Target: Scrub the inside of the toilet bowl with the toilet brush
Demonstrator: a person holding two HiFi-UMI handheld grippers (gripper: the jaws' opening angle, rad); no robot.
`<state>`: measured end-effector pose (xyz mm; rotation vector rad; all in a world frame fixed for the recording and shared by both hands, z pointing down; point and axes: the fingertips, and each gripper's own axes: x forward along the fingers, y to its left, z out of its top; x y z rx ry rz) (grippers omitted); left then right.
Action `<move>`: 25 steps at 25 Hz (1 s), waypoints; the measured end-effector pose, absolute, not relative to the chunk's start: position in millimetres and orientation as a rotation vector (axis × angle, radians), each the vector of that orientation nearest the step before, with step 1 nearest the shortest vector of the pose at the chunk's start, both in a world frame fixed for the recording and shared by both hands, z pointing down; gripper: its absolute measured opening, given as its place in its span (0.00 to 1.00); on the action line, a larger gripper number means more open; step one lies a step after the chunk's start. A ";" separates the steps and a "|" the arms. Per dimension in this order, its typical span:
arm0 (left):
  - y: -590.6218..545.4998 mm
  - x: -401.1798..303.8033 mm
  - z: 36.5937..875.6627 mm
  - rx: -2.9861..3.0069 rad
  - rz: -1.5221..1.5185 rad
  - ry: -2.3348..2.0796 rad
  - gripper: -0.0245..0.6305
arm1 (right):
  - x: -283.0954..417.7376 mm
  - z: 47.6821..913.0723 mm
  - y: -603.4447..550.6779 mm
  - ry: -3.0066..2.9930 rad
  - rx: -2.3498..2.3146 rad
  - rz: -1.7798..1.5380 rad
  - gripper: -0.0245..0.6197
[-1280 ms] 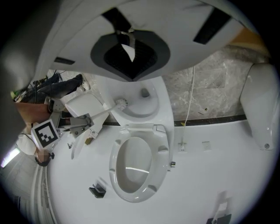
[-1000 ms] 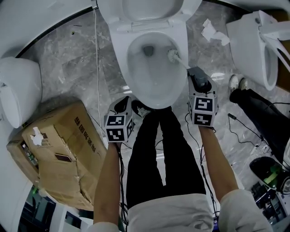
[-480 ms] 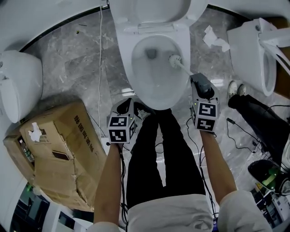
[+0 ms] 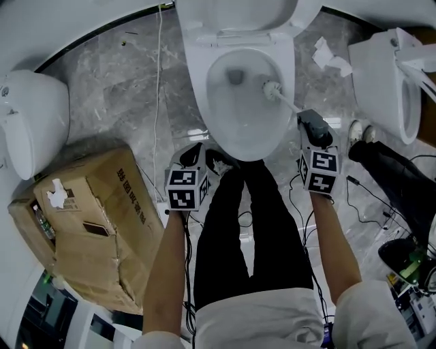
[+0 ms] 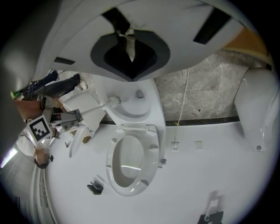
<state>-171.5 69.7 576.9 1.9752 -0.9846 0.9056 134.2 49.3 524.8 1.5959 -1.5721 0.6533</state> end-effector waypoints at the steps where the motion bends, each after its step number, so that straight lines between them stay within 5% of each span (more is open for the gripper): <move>1: 67.6 -173.1 575.5 1.973 0.897 -0.994 0.08 | 132.8 525.4 49.5 -1.572 1.595 0.656 0.35; 25: 77.9 -132.9 559.6 2.079 0.985 -0.915 0.08 | 140.7 535.6 100.2 -1.543 1.590 0.772 0.35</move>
